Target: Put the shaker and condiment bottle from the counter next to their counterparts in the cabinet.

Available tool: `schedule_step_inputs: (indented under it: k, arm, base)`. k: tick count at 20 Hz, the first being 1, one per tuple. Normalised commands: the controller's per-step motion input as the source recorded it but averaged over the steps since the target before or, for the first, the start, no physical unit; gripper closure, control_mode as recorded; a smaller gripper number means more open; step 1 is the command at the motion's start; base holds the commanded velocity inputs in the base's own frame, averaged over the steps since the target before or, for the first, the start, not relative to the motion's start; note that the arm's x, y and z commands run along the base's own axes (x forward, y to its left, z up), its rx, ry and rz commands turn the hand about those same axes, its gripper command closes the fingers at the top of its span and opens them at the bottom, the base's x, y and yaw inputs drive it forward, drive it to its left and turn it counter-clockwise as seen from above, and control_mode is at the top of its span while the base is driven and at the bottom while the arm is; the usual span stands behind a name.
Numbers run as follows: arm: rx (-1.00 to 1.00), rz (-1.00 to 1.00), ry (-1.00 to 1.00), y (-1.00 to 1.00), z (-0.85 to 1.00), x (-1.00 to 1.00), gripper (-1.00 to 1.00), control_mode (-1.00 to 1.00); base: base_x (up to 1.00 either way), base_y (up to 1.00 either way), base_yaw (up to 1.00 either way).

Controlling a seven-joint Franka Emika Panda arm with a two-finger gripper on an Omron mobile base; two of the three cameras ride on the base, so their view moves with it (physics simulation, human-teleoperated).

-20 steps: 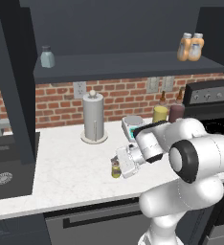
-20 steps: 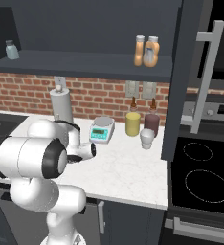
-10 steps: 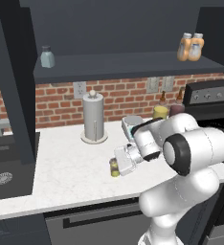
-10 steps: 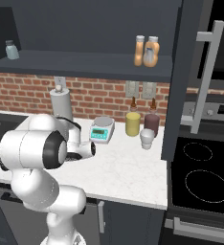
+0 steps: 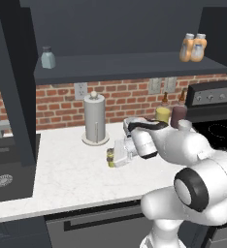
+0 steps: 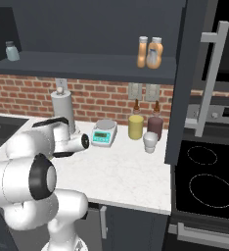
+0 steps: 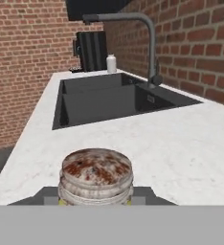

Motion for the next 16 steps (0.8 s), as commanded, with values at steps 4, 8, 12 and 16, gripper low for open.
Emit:
schedule_step_inputs:
  k: [4,8,12,16]
  arm:
    - [-0.08,-0.21,-0.07,0.38,0.58,-0.03,1.0,-1.0]
    - [-0.01,-0.18,-0.12,0.18,0.57,-0.14,1.0,-1.0]
    - [0.0,-0.2,-0.09,0.05,0.73,-0.17,1.0,-1.0]
    - [0.0,-0.21,-0.01,0.0,0.77,-0.03,1.0,-1.0]
  base:
    - [0.0,0.0,0.0]
    - [0.0,0.0,0.0]
    - [0.0,0.0,0.0]
    - [0.0,0.0,0.0]
